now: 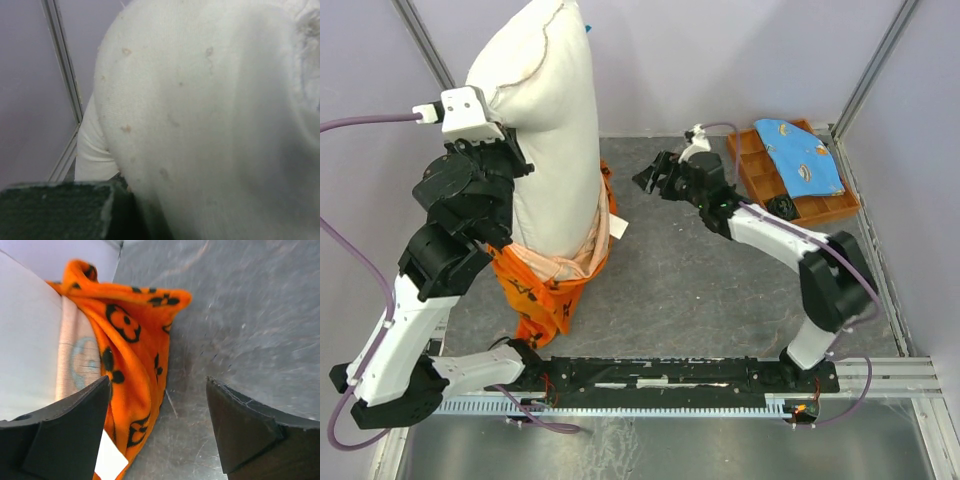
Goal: Remove the pillowcase from the pillow
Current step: Remove the pillow from the pillowcase.
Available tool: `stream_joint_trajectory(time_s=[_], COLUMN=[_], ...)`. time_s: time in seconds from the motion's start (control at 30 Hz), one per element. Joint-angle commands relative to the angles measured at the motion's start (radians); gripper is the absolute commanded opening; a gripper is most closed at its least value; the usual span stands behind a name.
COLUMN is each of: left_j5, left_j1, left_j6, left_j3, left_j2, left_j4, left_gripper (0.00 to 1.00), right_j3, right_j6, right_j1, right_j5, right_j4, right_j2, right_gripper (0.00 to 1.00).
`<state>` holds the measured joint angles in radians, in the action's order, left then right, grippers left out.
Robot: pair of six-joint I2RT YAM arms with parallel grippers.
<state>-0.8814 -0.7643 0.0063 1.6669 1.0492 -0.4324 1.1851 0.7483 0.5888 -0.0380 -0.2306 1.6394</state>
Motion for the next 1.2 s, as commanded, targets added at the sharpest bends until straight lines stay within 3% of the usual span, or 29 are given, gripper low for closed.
stream_joint_trajectory(time_s=[0.0, 0.27, 0.53, 0.67, 0.97, 1.07, 1.17], left_j5=[0.032, 0.02, 0.03, 0.035, 0.002, 0.002, 0.01], left_j1=[0.002, 0.002, 0.002, 0.002, 0.002, 0.002, 0.002], left_j6=[-0.069, -0.084, -0.101, -0.106, -0.097, -0.094, -0.096], left_j3=[0.042, 0.018, 0.025, 0.029, 0.005, 0.005, -0.002], left_j2=[-0.013, -0.037, -0.058, -0.083, -0.176, -0.2, -0.216], left_j4=[0.21, 0.195, 0.159, 0.145, 0.183, 0.183, 0.178], left_gripper=[0.03, 0.03, 0.03, 0.03, 0.03, 0.03, 0.03], right_j3=[0.107, 0.212, 0.292, 0.246, 0.211, 0.216, 0.222], right_j6=[0.105, 0.131, 0.104, 0.126, 0.145, 0.121, 0.068], right_j1=[0.012, 0.078, 0.133, 0.132, 0.154, 0.154, 0.151], right_j5=[-0.219, -0.414, -0.352, -0.262, -0.213, -0.21, -0.194], right_j4=[-0.157, -0.254, -0.123, -0.091, -0.045, -0.008, 0.049], right_j2=[0.11, 0.207, 0.287, 0.336, 0.508, 0.517, 0.482], right_gripper=[0.83, 0.83, 0.76, 0.62, 0.1, 0.04, 0.05])
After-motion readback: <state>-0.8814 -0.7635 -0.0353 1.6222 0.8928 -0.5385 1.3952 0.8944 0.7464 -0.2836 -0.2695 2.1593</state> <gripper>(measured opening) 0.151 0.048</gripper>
